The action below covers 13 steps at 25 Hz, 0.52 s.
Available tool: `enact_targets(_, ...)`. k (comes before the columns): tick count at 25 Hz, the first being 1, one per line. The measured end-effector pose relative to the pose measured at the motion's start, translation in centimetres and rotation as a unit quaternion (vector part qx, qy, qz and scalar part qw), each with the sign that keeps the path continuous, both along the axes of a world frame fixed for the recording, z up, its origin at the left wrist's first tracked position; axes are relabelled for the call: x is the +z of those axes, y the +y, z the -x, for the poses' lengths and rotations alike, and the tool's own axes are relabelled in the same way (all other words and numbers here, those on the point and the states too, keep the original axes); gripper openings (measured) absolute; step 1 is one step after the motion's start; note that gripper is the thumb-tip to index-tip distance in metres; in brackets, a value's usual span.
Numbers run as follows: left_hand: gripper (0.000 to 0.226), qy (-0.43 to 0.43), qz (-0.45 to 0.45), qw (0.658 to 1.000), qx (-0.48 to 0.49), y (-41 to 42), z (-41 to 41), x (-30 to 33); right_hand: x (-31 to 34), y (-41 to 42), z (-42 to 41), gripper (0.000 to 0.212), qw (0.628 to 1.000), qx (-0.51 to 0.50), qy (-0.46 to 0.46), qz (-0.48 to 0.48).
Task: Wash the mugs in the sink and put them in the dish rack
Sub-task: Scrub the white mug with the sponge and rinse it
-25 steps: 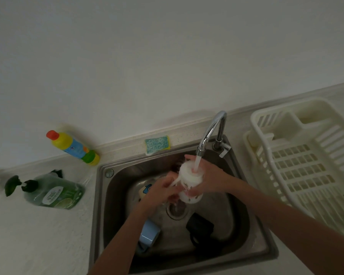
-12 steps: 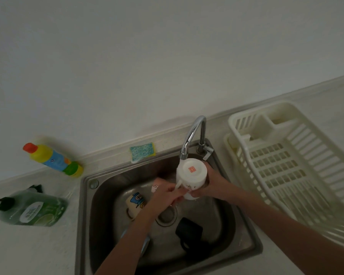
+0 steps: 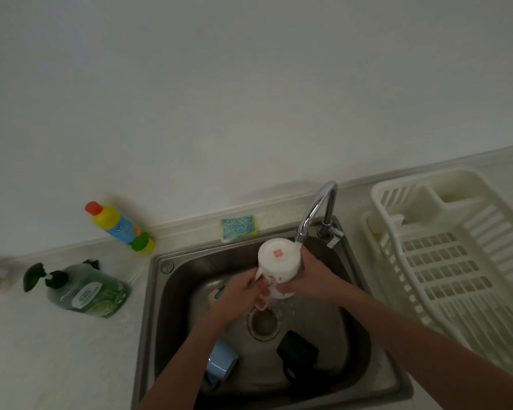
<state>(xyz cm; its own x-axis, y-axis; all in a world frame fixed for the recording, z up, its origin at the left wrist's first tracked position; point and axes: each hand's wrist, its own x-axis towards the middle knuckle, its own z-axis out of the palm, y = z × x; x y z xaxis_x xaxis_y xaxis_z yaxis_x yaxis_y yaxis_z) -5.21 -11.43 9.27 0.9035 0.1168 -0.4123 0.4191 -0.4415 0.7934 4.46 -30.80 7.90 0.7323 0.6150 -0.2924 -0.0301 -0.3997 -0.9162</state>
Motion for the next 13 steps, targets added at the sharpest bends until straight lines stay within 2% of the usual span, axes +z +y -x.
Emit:
enact_targets(2, 0.018, -0.005, -0.054, 0.998, -0.015, -1.0, -1.2, 0.7, 0.3, -1.1, -0.5, 0.097, 0.999, -0.034, -0.011, -0.004)
enact_targets(4, 0.020, 0.013, -0.068, 0.997, -0.047, -2.3, -2.2, 1.2, 0.6, -2.7, -0.6, 0.102, 0.998, -0.048, -0.029, -0.013)
enact_targets(8, 0.023, -0.005, -0.131, 0.982, -0.136, -4.2, -2.6, 1.4, 1.1, -5.7, -0.2, 0.101, 0.998, -0.009, -0.045, -0.034)
enact_targets(13, 0.014, -0.017, -0.120, 0.986, -0.116, -3.1, 0.0, -0.3, -0.2, -5.6, 2.1, 0.100, 1.000, 0.010, 0.000, 0.005)
